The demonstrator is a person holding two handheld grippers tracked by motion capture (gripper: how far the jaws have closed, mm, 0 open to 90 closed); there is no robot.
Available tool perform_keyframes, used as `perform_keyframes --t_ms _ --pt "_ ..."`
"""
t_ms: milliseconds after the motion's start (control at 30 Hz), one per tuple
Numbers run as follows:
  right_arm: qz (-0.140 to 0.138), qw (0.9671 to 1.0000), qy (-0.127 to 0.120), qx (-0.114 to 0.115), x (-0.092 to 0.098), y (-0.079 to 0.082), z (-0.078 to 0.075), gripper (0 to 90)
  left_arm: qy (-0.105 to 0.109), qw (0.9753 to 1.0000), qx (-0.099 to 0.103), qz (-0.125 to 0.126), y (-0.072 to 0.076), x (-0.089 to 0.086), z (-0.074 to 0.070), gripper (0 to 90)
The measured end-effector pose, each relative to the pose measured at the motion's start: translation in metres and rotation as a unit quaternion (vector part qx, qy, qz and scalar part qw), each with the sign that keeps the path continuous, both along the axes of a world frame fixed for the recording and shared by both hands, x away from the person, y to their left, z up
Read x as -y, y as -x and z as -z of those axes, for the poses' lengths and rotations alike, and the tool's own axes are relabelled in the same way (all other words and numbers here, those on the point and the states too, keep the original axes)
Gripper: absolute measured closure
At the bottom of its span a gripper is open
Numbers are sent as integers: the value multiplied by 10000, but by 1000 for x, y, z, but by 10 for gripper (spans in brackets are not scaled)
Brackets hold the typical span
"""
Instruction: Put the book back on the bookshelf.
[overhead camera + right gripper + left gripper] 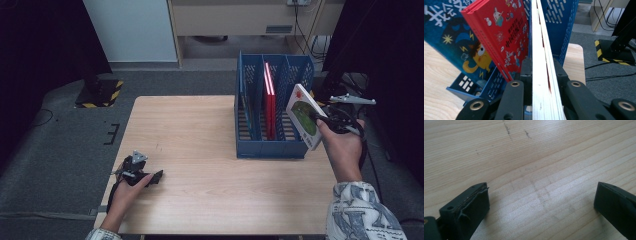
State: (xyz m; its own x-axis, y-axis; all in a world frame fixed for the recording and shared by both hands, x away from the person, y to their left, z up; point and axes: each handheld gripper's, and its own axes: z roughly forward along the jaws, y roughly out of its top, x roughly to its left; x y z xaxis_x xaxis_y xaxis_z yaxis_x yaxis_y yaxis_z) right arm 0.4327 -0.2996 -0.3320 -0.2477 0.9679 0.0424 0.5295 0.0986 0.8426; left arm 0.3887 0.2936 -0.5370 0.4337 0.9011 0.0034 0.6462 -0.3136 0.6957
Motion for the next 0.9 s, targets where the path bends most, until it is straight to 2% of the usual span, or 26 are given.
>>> perform_keyframes --t_ms 200,533,767,900 --pt "108 9999 40 -75 -3 -17 6 763 -3 10000 -2 20 0 0 0 0" --pt "261 9997 16 -23 -3 -33 6 763 -5 10000 -3 17 0 0 0 0" --pt "332 9993 -145 -40 -3 -41 8 763 -5 10000 -4 19 0 0 0 0" --pt "349 9993 -149 -63 -2 -45 11 763 -1 10000 1 23 -1 1 0 0"
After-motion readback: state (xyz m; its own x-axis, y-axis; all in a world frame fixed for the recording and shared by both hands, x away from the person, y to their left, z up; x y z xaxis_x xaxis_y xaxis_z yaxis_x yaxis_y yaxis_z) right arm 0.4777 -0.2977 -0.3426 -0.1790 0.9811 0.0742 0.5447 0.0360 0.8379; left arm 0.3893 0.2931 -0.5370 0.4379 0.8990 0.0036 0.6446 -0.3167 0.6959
